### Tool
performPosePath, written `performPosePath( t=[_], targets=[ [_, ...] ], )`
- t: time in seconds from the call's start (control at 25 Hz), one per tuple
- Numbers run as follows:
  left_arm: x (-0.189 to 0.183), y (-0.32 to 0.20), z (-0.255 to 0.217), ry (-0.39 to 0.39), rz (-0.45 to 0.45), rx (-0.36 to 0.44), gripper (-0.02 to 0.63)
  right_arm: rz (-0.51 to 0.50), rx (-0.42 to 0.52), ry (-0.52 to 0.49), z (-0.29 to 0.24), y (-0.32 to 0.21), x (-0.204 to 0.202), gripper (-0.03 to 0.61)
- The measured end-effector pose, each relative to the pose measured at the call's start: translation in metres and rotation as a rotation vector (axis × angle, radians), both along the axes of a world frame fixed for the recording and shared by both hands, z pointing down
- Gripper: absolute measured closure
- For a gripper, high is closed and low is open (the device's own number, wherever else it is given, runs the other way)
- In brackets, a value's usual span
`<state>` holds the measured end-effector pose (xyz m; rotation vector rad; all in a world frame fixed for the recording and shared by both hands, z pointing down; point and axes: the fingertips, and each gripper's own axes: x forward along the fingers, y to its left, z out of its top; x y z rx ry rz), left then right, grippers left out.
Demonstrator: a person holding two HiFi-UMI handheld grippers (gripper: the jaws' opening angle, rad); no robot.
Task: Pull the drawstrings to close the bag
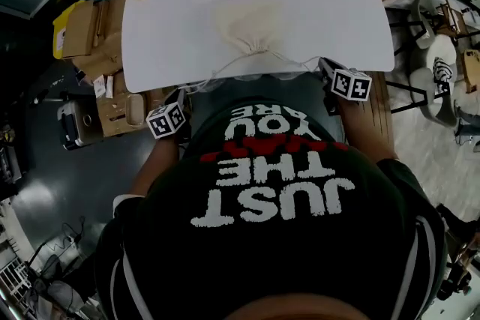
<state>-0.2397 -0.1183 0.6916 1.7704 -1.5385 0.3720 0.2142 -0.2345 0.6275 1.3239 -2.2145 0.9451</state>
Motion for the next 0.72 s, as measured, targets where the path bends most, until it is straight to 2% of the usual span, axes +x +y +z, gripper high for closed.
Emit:
performPosePath(
  t=[0.16, 0.36, 0.52, 0.72],
  targets=[
    [0.001, 0.022, 0.022, 0.111, -0.033, -0.045, 0.598, -0.004, -0.075, -0.079, 0.029, 0.026, -0.02, 0.568],
    [0.005, 0.034, 0.044, 0.141, -0.01, -0.105, 0.598, -0.111, -0.152, 0.018, 0.068, 0.055, -0.031, 0.568],
    [0.019, 0.048, 0.053, 0.159, 0.036, -0.144, 0.598, -0.087, -0.225, 0.031, 0.09, 0.075, -0.016, 0.568],
    [0.01, 0.055, 0.059, 0.159, 0.045, -0.169, 0.598, 0.004, -0.29, 0.039, 0.109, 0.087, 0.013, 0.568]
  ],
)
